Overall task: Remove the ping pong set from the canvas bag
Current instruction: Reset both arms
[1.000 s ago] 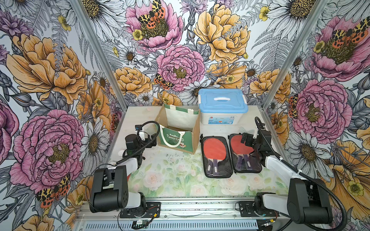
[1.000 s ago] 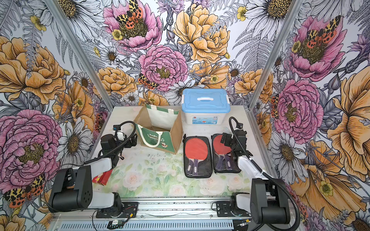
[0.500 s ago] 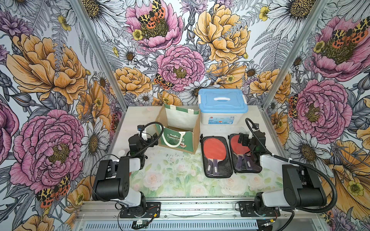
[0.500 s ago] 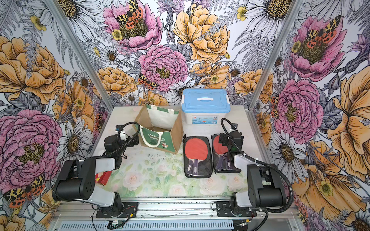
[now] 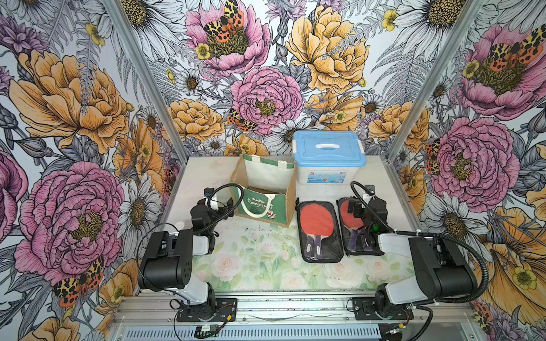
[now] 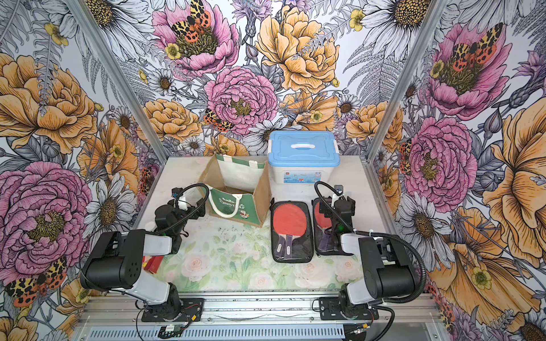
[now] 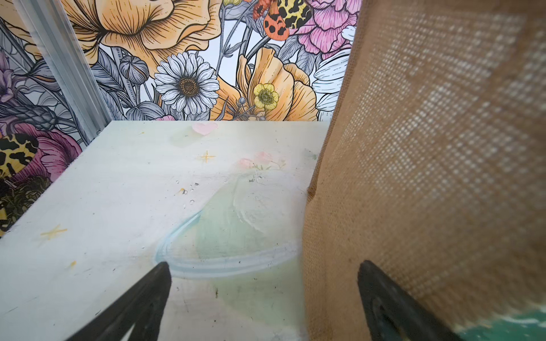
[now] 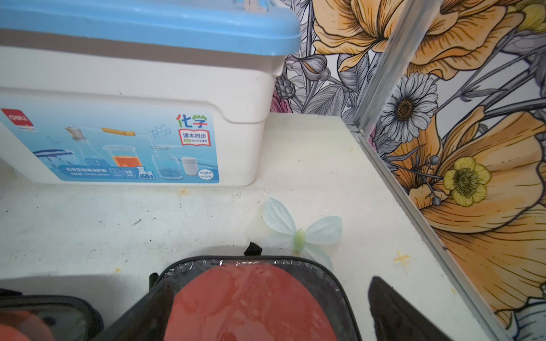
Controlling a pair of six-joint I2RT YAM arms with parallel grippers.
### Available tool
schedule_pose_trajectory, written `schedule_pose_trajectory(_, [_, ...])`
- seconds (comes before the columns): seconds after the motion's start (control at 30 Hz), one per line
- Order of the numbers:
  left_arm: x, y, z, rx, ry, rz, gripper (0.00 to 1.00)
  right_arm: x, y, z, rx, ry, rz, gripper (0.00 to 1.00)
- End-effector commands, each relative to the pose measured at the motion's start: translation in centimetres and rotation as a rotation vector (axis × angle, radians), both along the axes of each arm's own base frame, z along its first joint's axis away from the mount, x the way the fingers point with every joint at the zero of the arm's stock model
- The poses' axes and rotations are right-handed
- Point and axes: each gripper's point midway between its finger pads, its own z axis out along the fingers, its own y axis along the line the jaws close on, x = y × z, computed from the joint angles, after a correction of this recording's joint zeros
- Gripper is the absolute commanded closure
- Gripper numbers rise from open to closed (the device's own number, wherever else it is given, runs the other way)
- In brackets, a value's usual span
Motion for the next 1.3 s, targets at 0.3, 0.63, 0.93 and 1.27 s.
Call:
schedule_pose_trajectory(0.3, [0.1, -0.1, 0.7, -0.006, -0.032, -0.02, 0.01, 0.5, -1.1, 0.1, 0.04, -0.069, -0.017, 0.01])
schedule_pose_trajectory(0.63, [0.1, 0.0, 0.7, -0.006, -0.032, -0.018, 0.01, 0.5, -1.1, 0.2, 0.041, -0.067, -0.017, 0.0])
schedule_pose_trajectory(0.93, [0.1, -0.1, 0.6, -0.006, -0.031, -0.018, 0.01, 0.5, -1.4, 0.2, 0.042, -0.07, -0.035, 0.01])
schedule_pose_trajectory(1.27, [0.1, -0.1, 0.7, -0.002, -0.031, -0.017, 0.01, 0.4, -1.5, 0.2, 0.04, -0.071, -0.043, 0.01])
